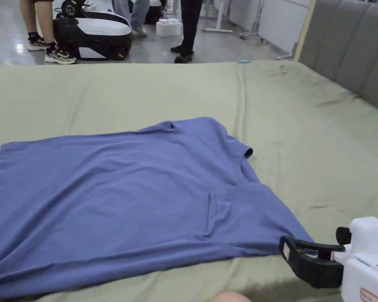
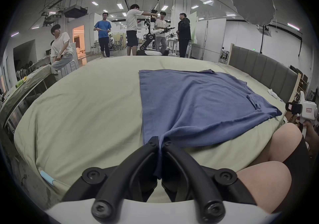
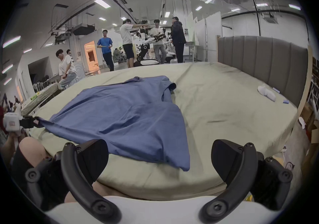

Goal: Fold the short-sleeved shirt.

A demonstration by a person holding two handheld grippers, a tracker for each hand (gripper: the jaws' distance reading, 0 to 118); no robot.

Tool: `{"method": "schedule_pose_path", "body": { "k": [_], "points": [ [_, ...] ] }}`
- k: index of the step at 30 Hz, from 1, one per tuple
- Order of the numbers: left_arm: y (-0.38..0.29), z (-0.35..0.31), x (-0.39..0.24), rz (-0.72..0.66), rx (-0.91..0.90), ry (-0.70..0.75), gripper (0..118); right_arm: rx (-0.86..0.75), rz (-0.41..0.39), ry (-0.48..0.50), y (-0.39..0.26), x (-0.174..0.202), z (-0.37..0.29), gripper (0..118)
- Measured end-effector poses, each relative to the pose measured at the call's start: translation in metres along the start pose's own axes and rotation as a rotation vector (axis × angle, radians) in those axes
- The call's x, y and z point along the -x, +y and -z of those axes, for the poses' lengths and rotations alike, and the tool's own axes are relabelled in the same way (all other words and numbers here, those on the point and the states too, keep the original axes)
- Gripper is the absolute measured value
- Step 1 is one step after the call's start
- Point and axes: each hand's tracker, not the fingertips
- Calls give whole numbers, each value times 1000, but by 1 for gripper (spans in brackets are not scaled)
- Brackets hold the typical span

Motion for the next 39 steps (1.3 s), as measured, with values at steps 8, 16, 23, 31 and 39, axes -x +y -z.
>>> {"method": "schedule_pose_path", "body": {
  "k": [8, 16, 23, 31, 39],
  "points": [
    [6, 0, 0, 6, 38, 14, 0, 205, -3, -14, -12, -16, 34, 6],
    [29, -5, 7, 32, 80, 0, 0, 136, -144, -5, 21, 2, 8, 7],
    [92, 30, 32, 24, 112, -8, 0, 209, -177, 58, 102, 1, 50, 7],
    [133, 134, 68, -159, 325, -45, 0, 379, -166, 35, 154, 0, 167, 7],
    [126, 202, 77, -73, 406, 12, 6, 464, -194, -46, 131, 18, 224, 7]
  ]
}}
